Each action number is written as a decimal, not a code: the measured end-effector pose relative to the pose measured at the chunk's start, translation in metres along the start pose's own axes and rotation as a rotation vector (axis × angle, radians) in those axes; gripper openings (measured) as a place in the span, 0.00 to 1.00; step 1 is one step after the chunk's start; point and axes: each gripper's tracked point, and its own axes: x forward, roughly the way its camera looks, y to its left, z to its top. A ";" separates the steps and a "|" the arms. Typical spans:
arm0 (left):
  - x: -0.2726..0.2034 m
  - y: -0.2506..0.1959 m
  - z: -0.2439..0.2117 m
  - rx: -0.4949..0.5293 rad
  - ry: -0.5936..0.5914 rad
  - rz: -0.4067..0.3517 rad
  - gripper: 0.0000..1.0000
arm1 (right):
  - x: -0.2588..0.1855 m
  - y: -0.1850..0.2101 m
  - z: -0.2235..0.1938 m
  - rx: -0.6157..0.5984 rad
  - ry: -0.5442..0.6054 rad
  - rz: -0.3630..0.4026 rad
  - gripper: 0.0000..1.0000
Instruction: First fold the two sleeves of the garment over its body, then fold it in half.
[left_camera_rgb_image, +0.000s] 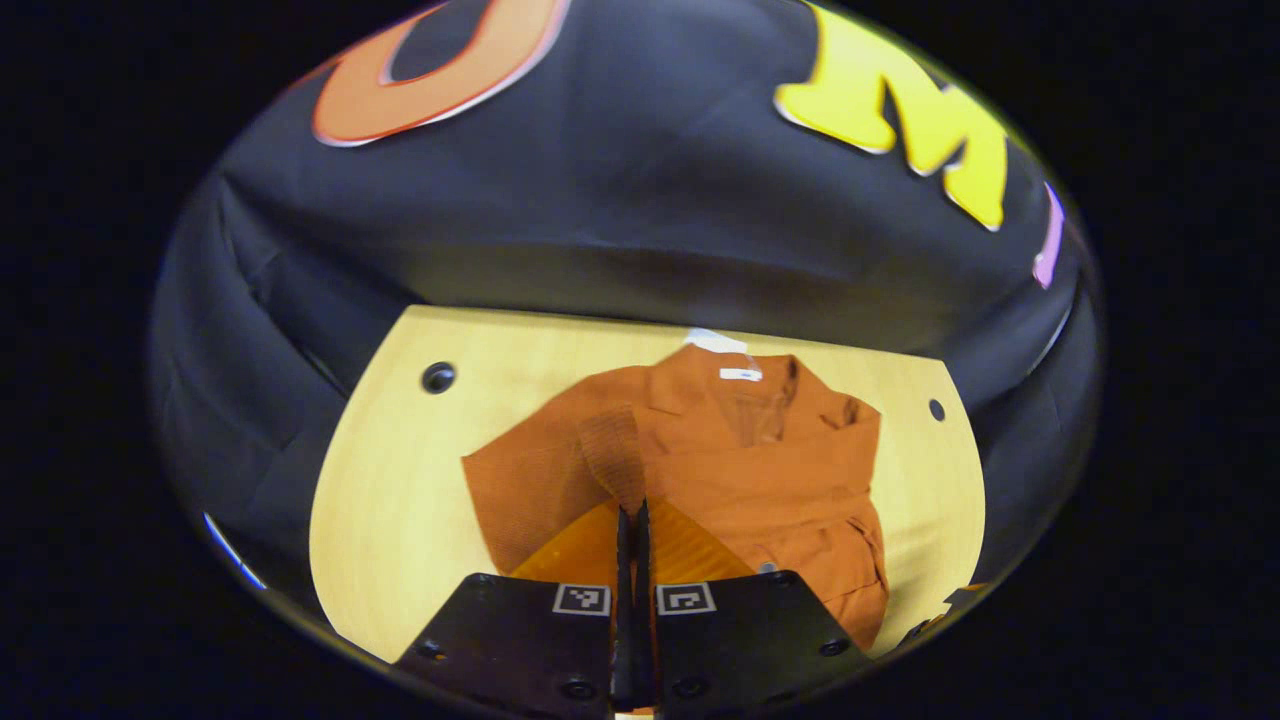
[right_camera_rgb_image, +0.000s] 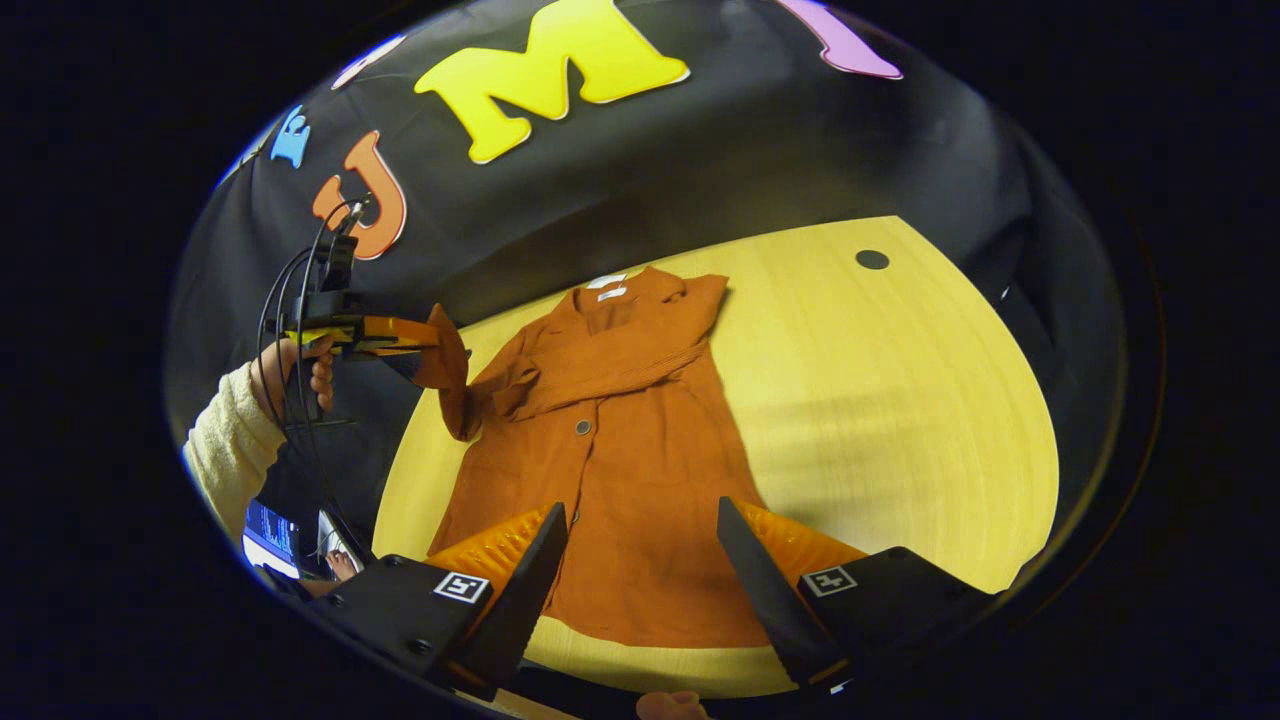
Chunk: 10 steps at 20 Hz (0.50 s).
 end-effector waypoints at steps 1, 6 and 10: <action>0.004 -0.021 0.002 0.012 0.011 -0.026 0.03 | -0.003 -0.008 0.001 0.013 -0.005 -0.008 0.97; 0.018 -0.104 0.012 0.053 0.072 -0.108 0.03 | -0.015 -0.049 -0.005 0.059 -0.004 -0.051 0.97; 0.025 -0.133 0.012 0.102 0.143 -0.119 0.04 | -0.019 -0.079 -0.012 0.073 0.008 -0.085 0.97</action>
